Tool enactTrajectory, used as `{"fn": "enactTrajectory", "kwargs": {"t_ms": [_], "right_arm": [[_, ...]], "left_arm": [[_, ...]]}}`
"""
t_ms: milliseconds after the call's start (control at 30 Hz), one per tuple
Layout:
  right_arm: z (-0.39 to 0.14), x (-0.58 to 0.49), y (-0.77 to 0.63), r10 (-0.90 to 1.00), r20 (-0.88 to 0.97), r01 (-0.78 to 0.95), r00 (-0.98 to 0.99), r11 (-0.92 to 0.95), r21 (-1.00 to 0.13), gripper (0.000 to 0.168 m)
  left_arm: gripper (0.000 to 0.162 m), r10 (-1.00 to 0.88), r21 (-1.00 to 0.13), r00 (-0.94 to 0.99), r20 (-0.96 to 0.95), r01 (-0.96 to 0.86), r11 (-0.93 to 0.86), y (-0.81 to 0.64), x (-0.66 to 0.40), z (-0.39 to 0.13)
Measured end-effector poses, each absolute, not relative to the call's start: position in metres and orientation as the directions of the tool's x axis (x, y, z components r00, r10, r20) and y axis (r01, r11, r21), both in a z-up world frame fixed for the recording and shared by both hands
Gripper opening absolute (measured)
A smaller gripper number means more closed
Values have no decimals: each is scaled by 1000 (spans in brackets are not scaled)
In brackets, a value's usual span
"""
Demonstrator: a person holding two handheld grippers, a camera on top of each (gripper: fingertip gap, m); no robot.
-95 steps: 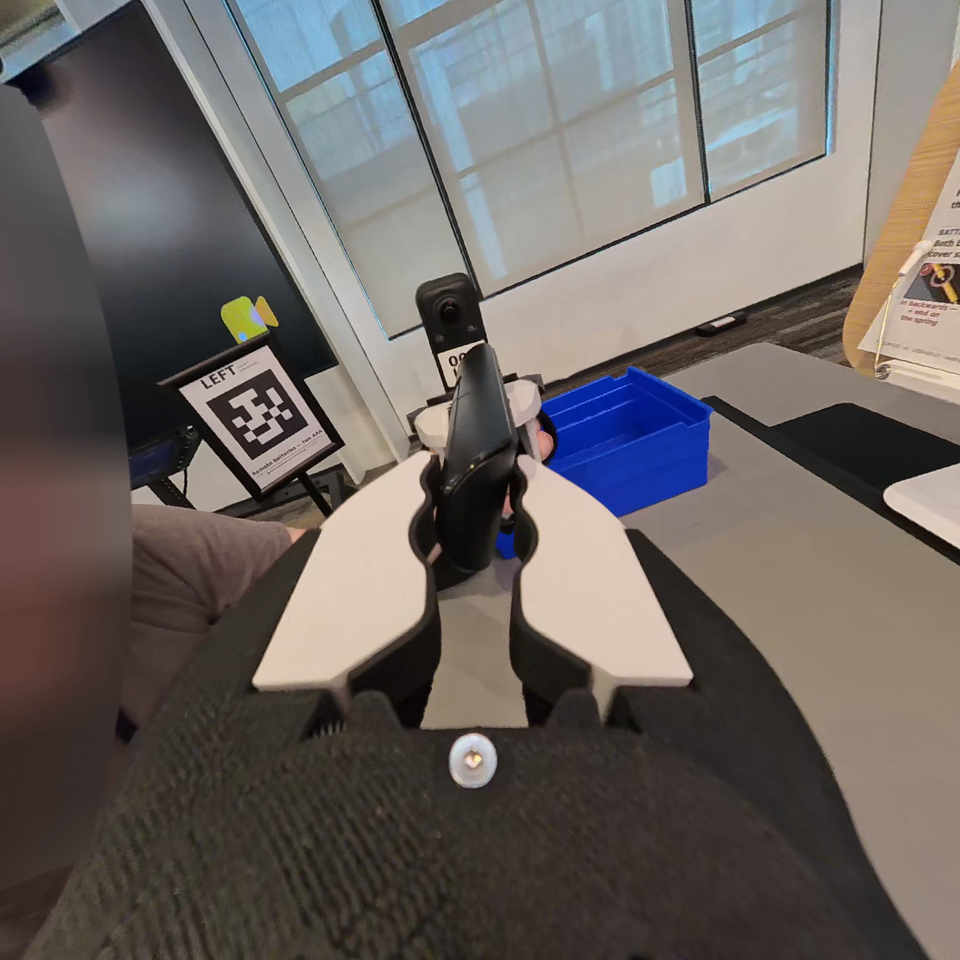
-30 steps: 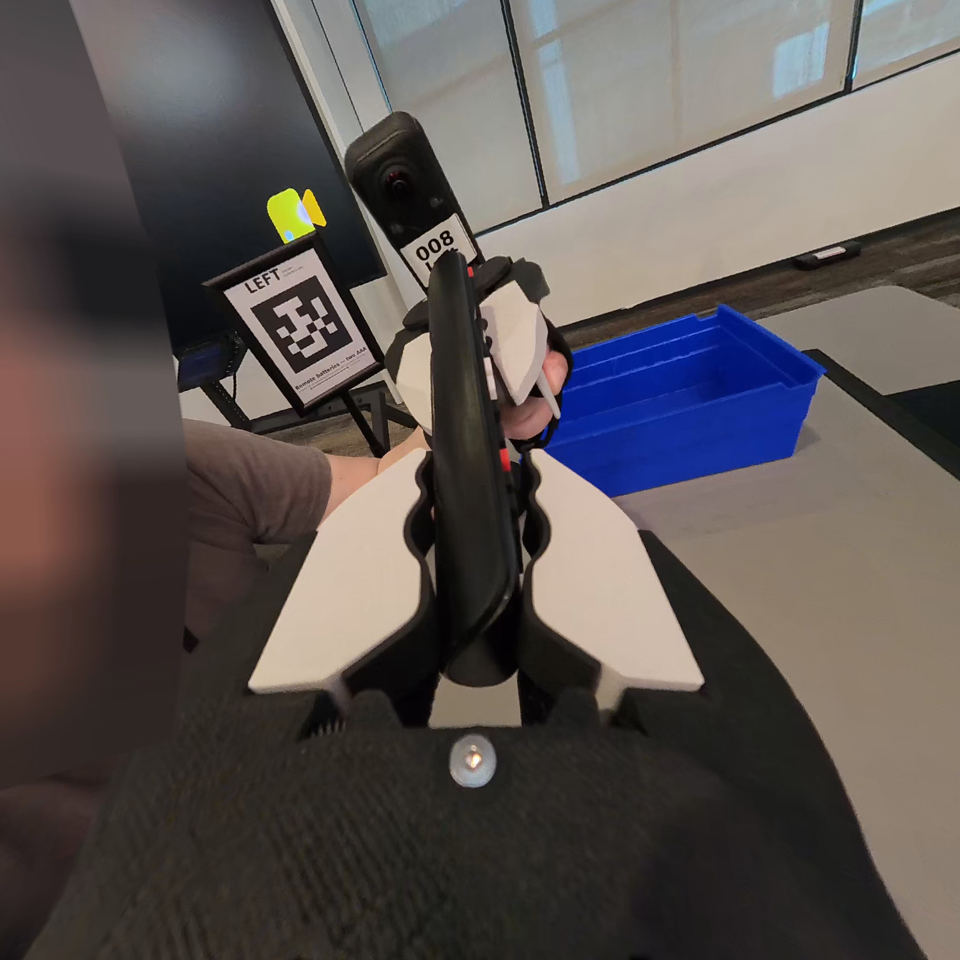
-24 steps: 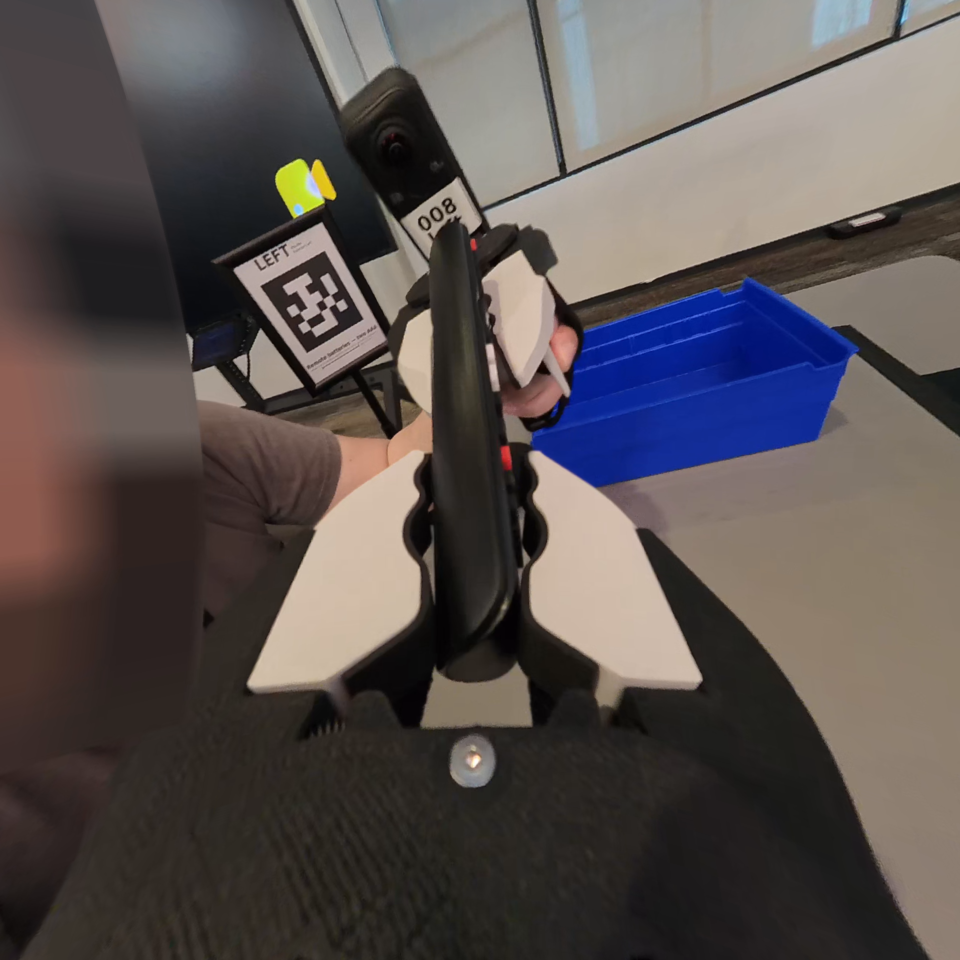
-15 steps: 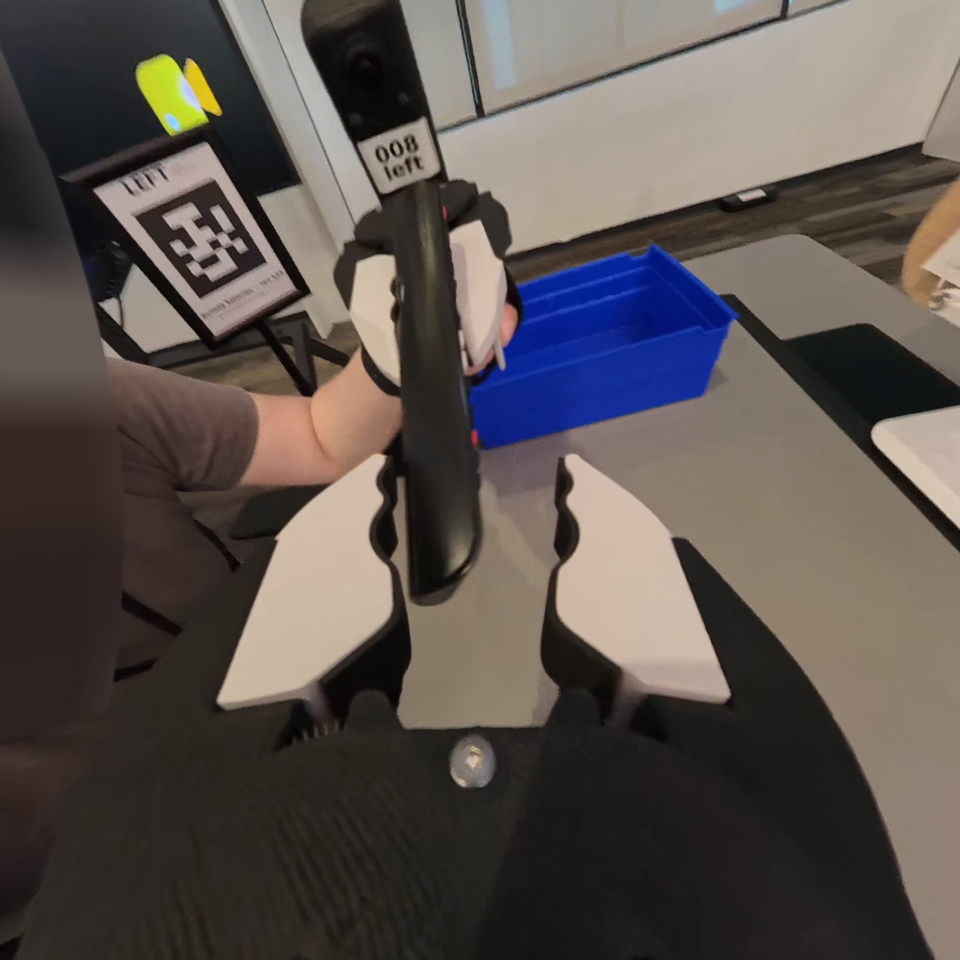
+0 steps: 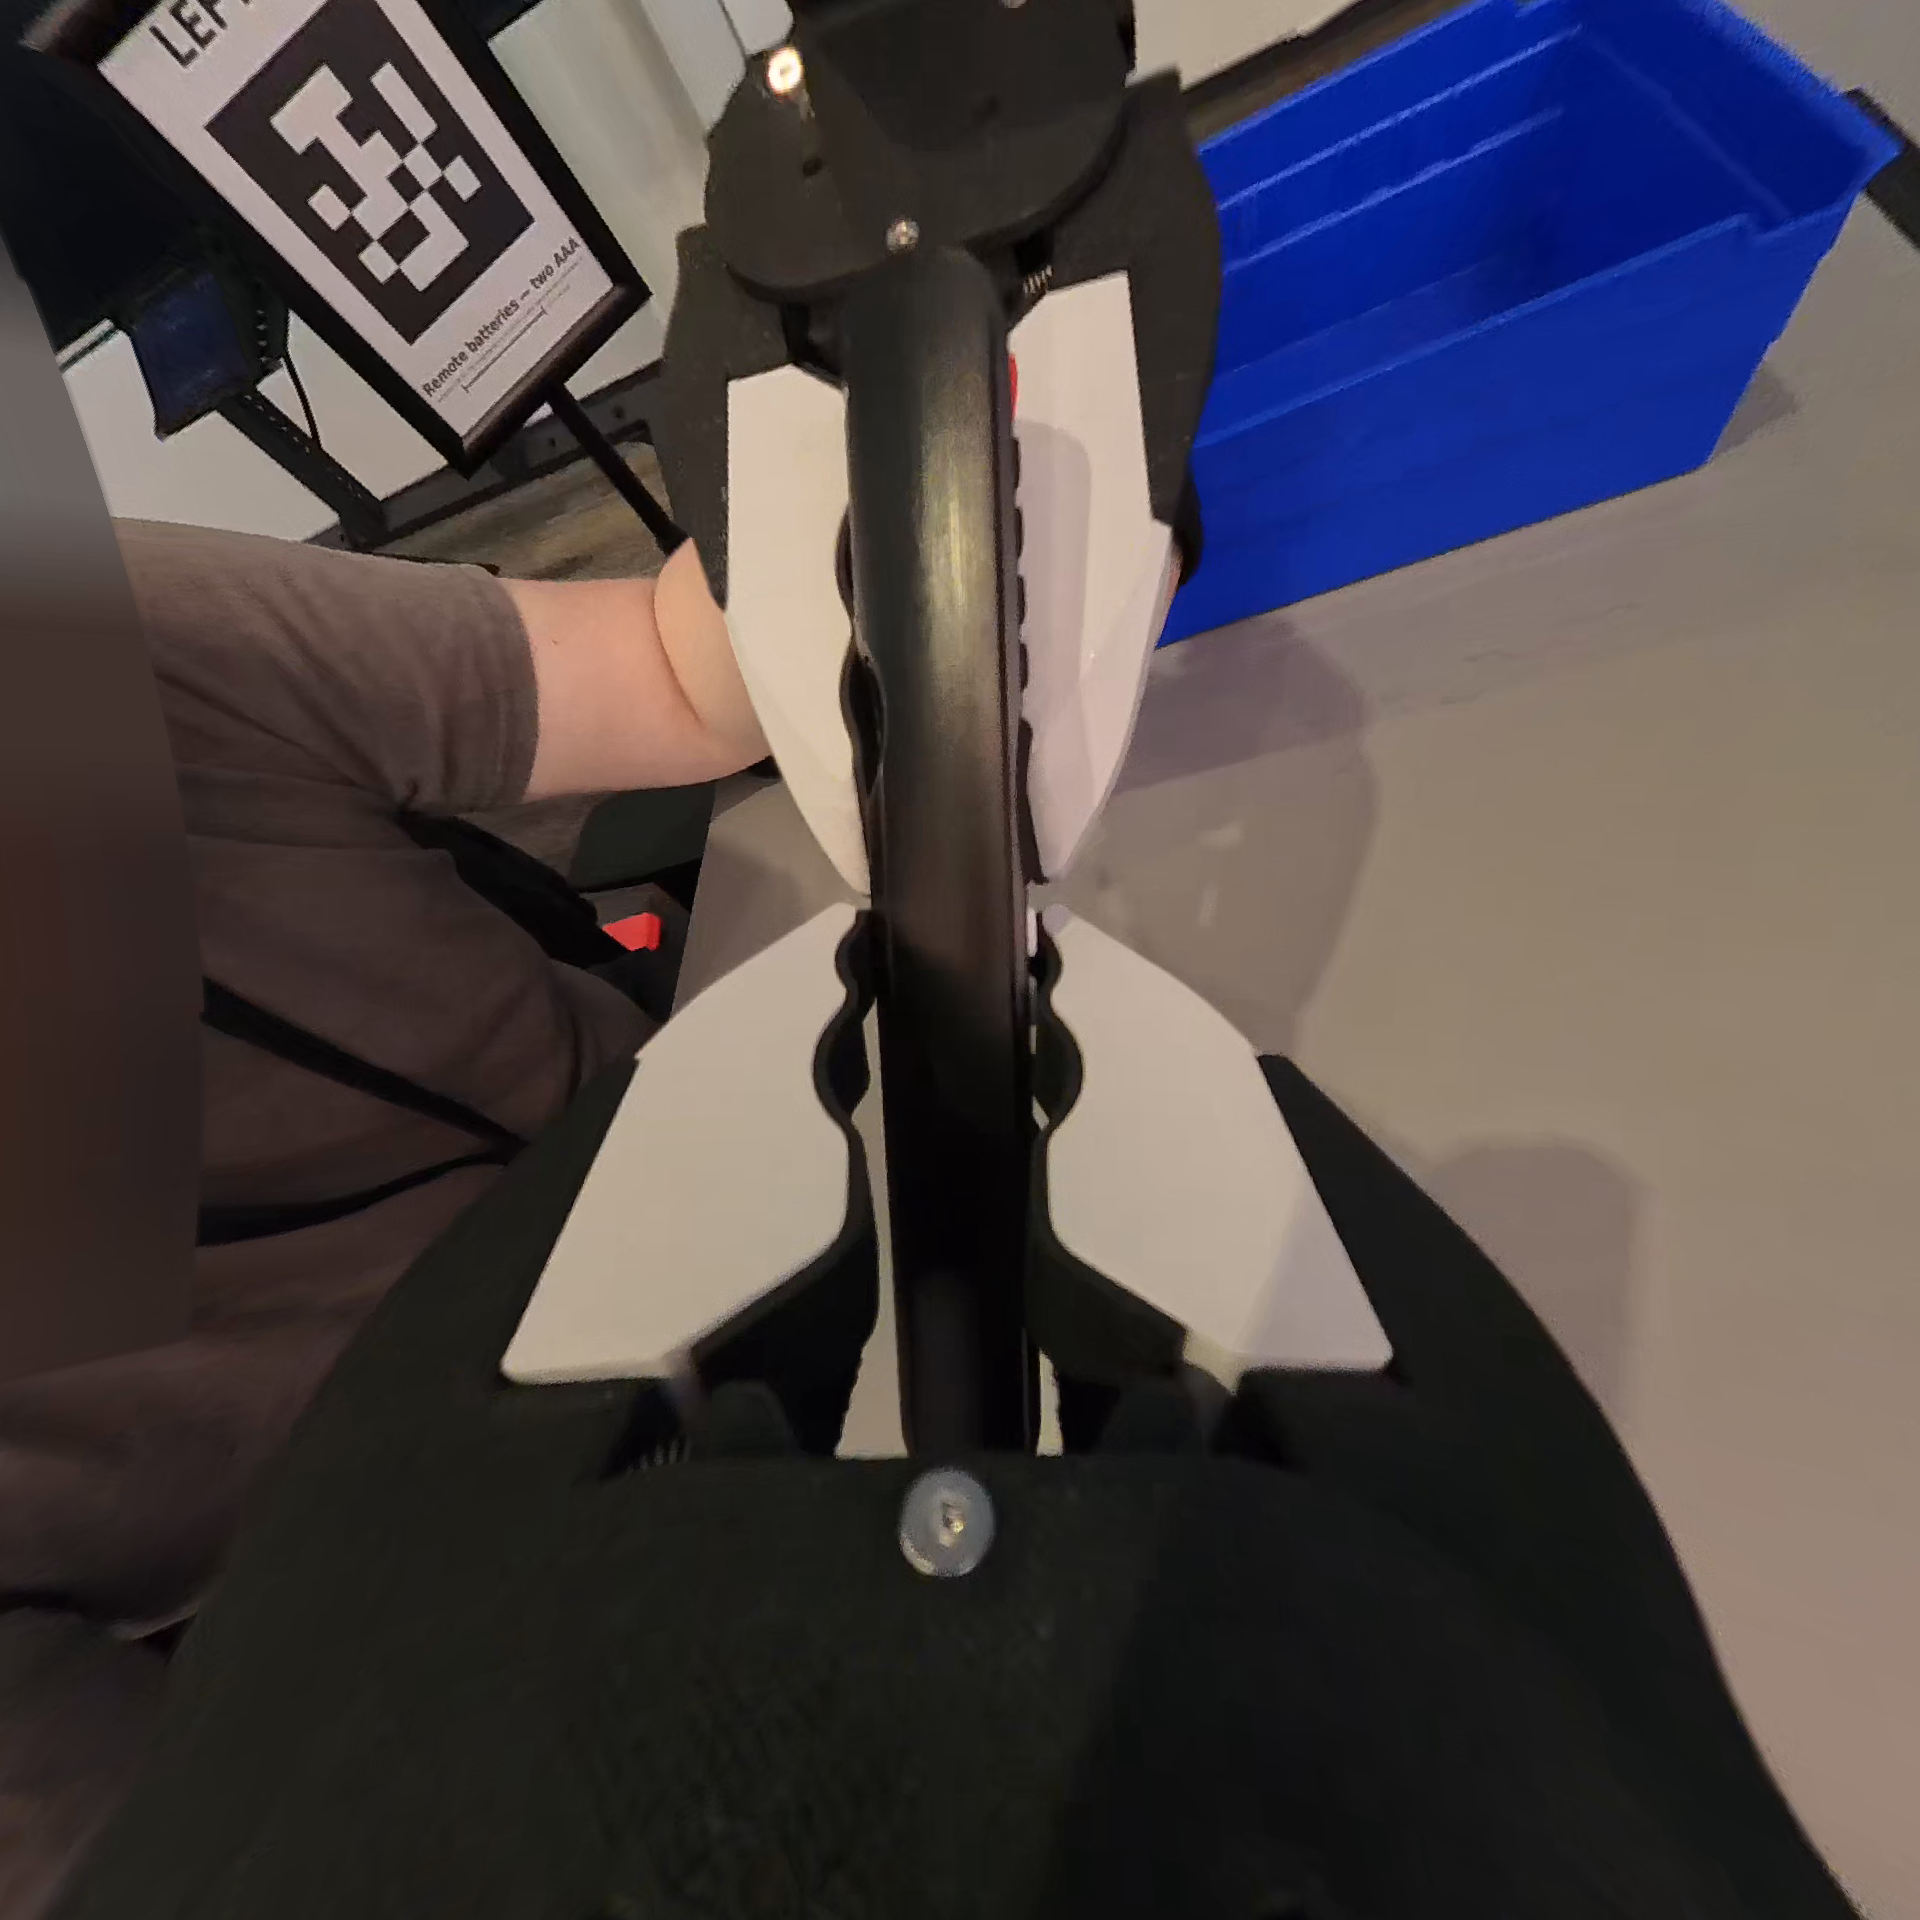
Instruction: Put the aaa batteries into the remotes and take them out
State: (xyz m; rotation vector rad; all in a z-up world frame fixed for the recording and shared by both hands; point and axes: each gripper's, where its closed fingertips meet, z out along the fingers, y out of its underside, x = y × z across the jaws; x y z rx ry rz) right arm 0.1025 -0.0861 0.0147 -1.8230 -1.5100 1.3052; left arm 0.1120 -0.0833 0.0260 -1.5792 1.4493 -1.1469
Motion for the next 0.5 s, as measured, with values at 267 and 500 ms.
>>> {"fn": "enactTrajectory", "kwargs": {"t_ms": [267,500], "right_arm": [[-16,102,-106,923,-375,674,-81,-226,-703,27],[-25,97,-105,935,-348,709,-65,-202,-676,26]], "left_arm": [[26,-991,-891,-46,127,-444,-93,-93,107,20],[26,-996,-872,-34,87,-485,-59,-91,104,14]]}}
